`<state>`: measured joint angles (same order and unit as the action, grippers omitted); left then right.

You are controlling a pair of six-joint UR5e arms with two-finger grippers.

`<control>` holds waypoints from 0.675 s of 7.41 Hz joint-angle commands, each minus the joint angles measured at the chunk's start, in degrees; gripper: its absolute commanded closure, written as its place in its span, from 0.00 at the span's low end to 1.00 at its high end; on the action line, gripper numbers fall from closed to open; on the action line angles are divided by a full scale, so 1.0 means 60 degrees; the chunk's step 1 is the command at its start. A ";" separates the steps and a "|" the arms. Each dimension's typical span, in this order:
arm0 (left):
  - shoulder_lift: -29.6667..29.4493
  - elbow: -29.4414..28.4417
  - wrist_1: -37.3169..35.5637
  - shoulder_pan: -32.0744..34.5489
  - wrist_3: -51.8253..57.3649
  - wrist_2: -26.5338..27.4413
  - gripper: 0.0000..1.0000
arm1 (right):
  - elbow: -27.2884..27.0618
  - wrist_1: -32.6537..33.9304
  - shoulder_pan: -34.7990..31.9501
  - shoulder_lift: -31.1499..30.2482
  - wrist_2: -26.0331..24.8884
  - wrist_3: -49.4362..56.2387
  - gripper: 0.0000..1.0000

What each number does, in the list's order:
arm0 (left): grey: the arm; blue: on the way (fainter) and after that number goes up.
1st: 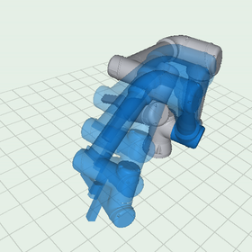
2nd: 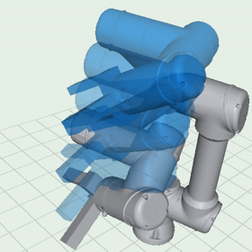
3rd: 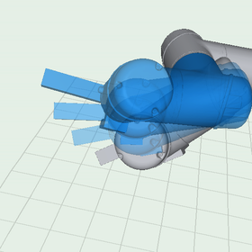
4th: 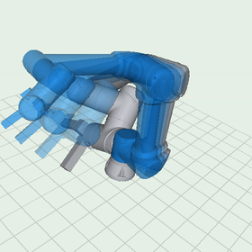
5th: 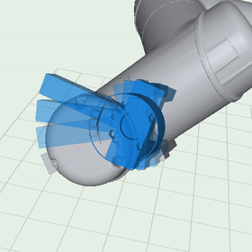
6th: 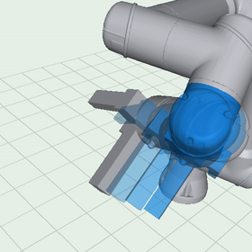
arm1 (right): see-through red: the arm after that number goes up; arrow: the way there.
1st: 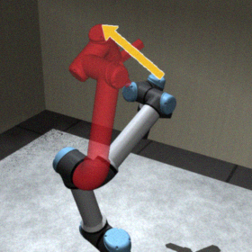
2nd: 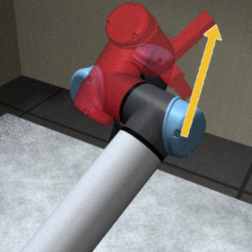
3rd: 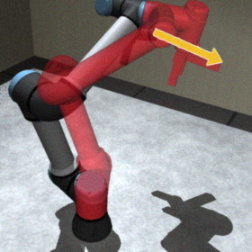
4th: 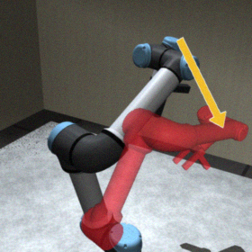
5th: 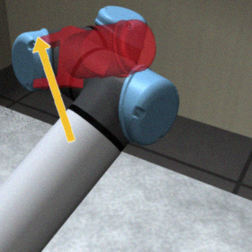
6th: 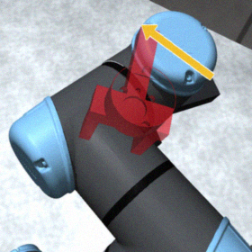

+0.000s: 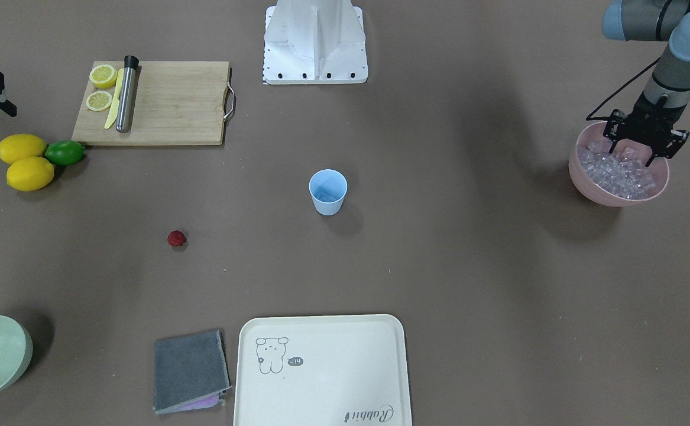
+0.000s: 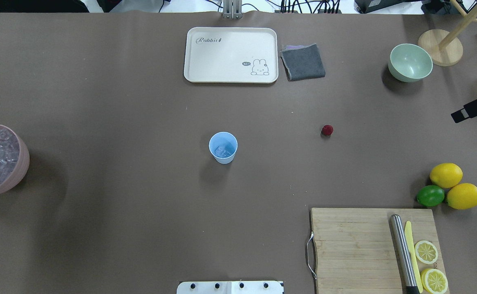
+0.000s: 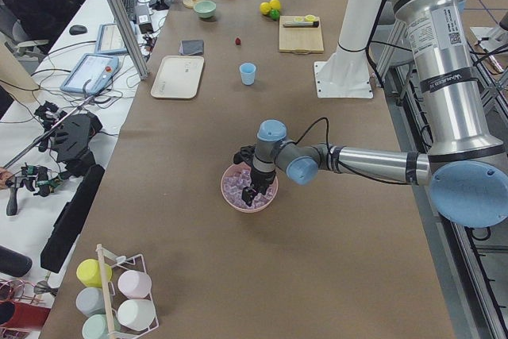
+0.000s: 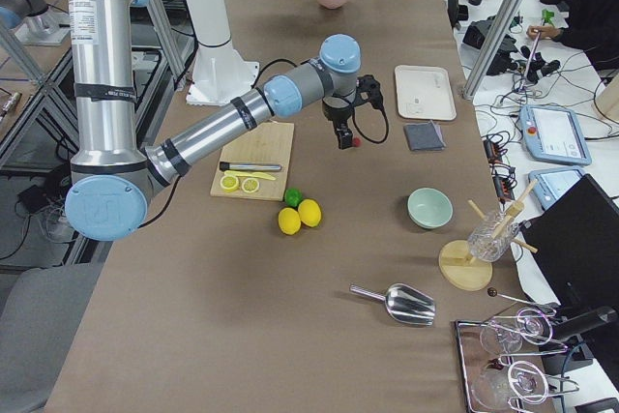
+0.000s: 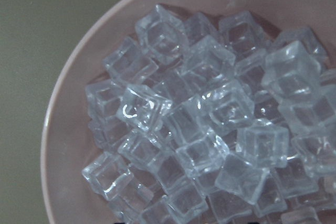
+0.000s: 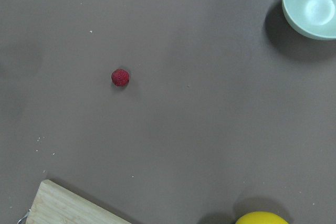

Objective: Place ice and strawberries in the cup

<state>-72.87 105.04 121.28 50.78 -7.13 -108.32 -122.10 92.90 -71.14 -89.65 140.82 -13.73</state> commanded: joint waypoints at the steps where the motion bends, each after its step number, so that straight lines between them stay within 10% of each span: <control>1: 0.0161 0.0026 0.0118 -0.0040 0.0001 -0.0023 0.23 | 0.0003 0.0000 0.0006 0.0000 0.0011 -0.0040 0.00; 5: 0.0308 0.0085 0.0076 -0.0026 0.0045 -0.0052 0.35 | -0.0070 0.0000 0.0035 0.0000 0.0099 -0.0055 0.00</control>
<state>-71.37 105.39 121.93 50.58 -6.88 -108.53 -122.35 92.90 -70.96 -89.65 141.28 -14.05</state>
